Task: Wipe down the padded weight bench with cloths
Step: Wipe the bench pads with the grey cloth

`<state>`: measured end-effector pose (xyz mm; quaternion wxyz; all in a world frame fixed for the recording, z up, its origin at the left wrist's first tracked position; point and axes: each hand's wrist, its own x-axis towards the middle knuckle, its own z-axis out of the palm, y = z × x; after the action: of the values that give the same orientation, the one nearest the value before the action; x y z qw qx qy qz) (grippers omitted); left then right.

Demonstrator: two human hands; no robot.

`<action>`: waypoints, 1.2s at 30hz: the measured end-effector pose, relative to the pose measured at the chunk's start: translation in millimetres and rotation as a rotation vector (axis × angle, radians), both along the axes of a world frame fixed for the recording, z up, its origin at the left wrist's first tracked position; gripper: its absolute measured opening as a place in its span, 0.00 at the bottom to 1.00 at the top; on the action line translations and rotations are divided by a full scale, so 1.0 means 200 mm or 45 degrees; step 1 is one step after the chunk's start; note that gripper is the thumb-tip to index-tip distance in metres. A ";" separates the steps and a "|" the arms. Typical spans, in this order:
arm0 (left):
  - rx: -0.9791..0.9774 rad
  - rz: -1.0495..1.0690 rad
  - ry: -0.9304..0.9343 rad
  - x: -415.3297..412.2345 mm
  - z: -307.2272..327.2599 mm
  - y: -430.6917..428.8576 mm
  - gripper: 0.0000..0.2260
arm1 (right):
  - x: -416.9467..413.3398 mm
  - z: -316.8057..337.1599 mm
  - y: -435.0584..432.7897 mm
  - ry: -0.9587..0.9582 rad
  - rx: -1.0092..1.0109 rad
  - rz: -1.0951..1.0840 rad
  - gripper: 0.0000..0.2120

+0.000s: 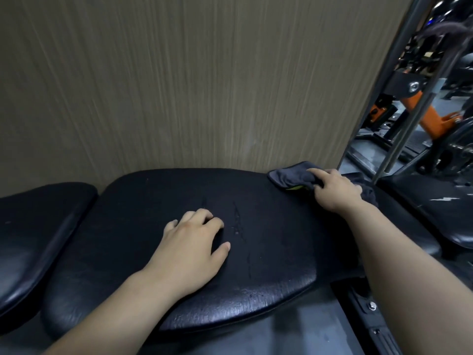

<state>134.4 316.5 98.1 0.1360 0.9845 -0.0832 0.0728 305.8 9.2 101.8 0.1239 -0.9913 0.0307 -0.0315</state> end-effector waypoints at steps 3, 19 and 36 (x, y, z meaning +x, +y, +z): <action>0.016 0.006 0.008 0.00 0.00 0.03 0.19 | -0.03 0.00 0.05 0.020 -0.036 0.060 0.23; 0.020 0.066 -0.014 -0.08 0.05 0.20 0.16 | -0.94 0.00 0.53 0.023 -0.177 0.739 0.33; 0.021 0.231 -0.021 -0.16 0.08 0.54 0.20 | -0.25 -0.01 0.67 -0.021 -0.098 0.525 0.29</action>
<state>102.6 425.0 114.4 0.1201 0.9885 0.0047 0.0923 255.5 142.8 99.2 0.0899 -0.9803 -0.1752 -0.0146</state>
